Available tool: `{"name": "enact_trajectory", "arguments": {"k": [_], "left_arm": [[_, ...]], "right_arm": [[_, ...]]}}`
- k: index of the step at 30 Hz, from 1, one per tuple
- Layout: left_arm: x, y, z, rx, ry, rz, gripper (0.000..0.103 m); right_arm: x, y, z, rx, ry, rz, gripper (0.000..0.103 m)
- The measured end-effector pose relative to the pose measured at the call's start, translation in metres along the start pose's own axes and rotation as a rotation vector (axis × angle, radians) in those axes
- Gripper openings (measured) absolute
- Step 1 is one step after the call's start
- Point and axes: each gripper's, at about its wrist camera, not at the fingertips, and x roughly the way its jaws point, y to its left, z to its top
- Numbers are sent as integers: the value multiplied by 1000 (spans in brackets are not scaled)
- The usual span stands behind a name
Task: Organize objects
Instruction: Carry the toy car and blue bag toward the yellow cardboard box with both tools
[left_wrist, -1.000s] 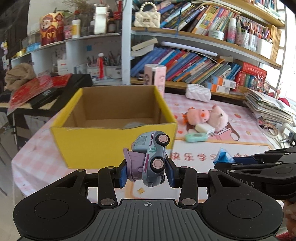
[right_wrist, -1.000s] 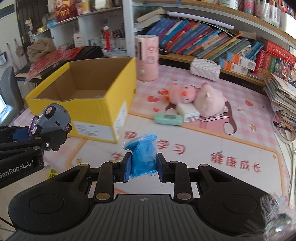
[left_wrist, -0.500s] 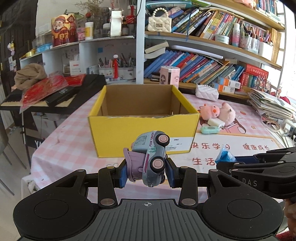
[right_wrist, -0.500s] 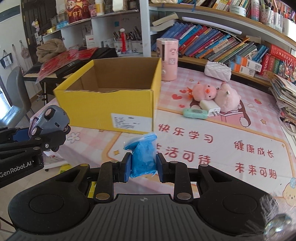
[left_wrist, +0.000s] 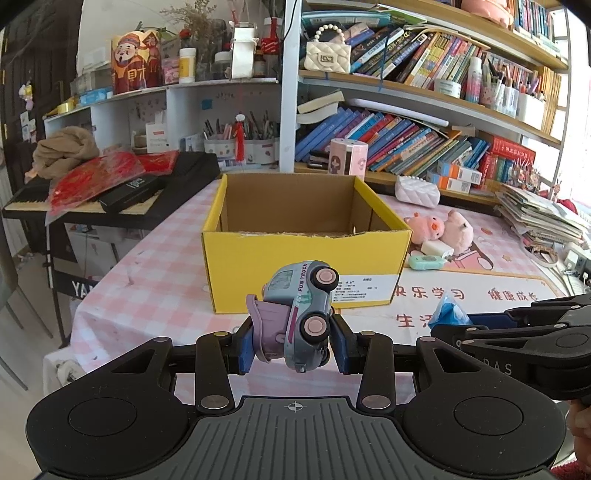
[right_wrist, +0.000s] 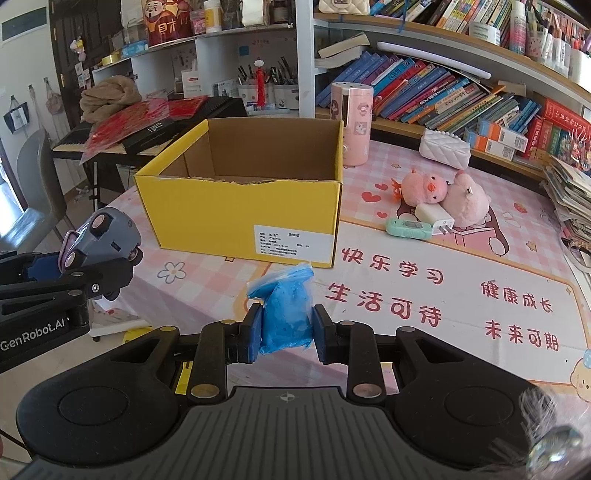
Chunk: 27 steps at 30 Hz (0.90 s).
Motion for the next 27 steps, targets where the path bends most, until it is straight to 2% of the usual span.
{"name": "enact_trajectory", "arguments": {"k": [8,13,27], "left_arm": [[4,13,6,-13,-7,-1,39],[8,20,18,-13,-27,2,39],[48,26,71,5,-106,25,39]], "right_arm": [[9,6,5,-3,21,-4,26],[13,12,15,-19,5,-4,26],[42,5,82,21,-94,12,26]]}}
